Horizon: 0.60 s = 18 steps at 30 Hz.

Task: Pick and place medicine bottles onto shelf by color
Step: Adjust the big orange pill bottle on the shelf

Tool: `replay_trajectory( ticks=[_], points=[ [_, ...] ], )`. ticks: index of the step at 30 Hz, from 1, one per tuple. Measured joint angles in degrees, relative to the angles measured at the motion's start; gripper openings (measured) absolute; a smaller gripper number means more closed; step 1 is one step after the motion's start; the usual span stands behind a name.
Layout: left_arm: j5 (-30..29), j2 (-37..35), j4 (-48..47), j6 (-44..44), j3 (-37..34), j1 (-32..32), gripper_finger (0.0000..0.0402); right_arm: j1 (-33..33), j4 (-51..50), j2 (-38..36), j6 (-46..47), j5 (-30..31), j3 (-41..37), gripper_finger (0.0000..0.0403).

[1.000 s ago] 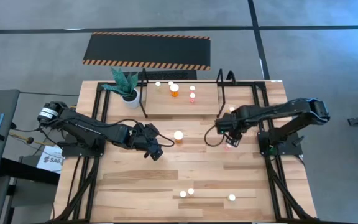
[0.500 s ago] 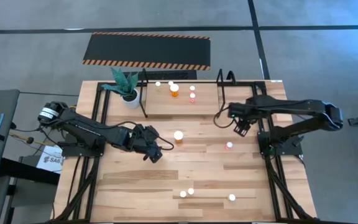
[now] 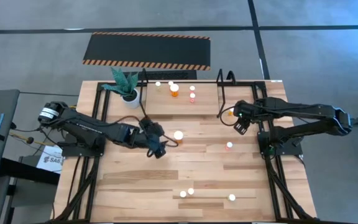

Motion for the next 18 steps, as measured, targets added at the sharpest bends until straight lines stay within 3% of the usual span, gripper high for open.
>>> replay_trajectory(
  ticks=[11,18],
  points=[
    [7.1,0.0,17.5,33.4,0.0,11.5,0.0293,0.0,0.4,1.6,0.0,2.4,0.0,0.0225],
    [10.5,0.0,18.6,36.7,0.0,20.0,0.0293,0.0,5.1,4.6,0.2,2.4,0.0,0.0225]
  ],
)
